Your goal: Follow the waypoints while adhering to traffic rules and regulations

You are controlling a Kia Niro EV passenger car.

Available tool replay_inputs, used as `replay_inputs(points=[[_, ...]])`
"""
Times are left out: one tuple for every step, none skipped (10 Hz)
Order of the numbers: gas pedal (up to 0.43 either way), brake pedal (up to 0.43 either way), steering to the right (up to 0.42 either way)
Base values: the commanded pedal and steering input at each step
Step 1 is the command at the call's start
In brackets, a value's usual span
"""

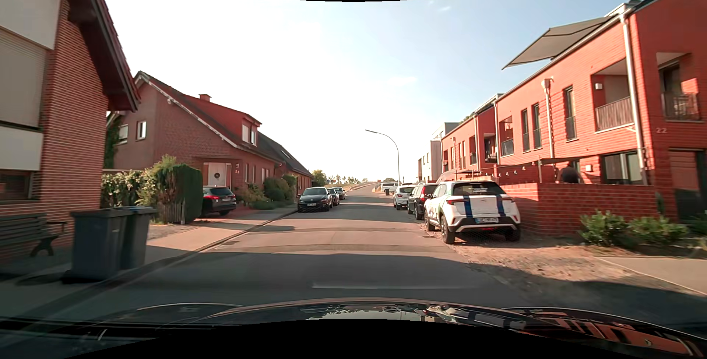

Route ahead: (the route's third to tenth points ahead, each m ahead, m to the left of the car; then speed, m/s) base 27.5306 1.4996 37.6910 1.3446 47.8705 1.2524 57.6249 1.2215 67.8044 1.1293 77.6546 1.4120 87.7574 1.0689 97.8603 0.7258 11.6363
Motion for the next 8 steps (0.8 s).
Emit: replay_inputs(points=[[0.209,0.0,-0.001],[0.209,0.0,-0.001],[0.209,0.0,-0.001],[0.209,0.0,0.001],[0.209,0.0,0.002],[0.209,0.0,0.002],[0.209,0.0,0.002],[0.209,0.0,0.003]])
